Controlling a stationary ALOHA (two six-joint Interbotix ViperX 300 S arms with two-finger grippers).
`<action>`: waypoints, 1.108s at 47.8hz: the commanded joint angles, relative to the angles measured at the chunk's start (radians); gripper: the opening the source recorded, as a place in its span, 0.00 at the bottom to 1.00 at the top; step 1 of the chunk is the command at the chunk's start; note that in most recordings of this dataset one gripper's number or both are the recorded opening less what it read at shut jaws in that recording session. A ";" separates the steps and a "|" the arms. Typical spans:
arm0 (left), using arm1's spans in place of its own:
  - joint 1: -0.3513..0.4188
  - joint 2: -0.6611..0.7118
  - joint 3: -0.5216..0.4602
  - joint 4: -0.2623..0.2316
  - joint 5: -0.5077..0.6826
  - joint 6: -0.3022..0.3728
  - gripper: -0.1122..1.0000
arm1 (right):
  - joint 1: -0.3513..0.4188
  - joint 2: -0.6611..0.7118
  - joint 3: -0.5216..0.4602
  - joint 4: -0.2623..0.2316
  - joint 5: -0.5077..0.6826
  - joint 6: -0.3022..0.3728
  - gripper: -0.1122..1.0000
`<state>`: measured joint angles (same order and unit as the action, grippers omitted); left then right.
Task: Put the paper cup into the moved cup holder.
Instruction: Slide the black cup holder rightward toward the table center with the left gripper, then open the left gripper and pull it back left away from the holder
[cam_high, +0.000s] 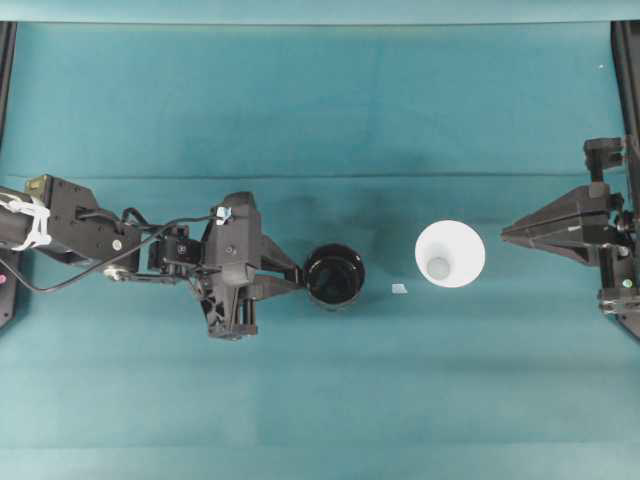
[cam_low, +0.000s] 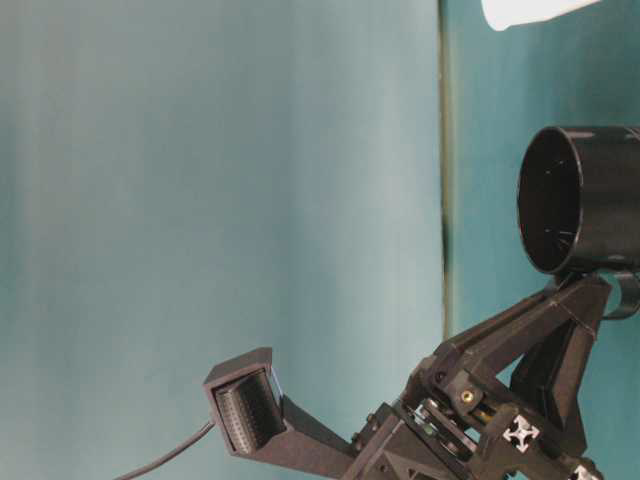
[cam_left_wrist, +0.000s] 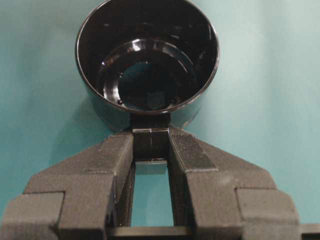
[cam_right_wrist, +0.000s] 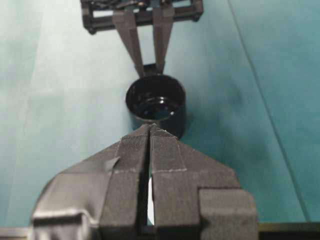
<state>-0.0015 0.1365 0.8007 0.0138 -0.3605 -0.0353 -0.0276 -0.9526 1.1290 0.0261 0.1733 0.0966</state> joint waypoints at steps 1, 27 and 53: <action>-0.002 0.005 -0.008 0.002 0.000 -0.005 0.27 | -0.002 0.008 -0.028 0.002 -0.005 0.009 0.12; -0.002 0.000 0.005 0.003 0.003 -0.011 0.87 | -0.002 0.008 -0.028 0.002 -0.005 0.009 0.12; -0.002 -0.190 0.072 0.002 0.117 -0.008 0.86 | -0.002 0.031 -0.038 0.008 0.107 0.034 0.12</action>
<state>-0.0015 0.0077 0.8682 0.0153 -0.2577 -0.0445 -0.0276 -0.9373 1.1259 0.0291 0.2623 0.1089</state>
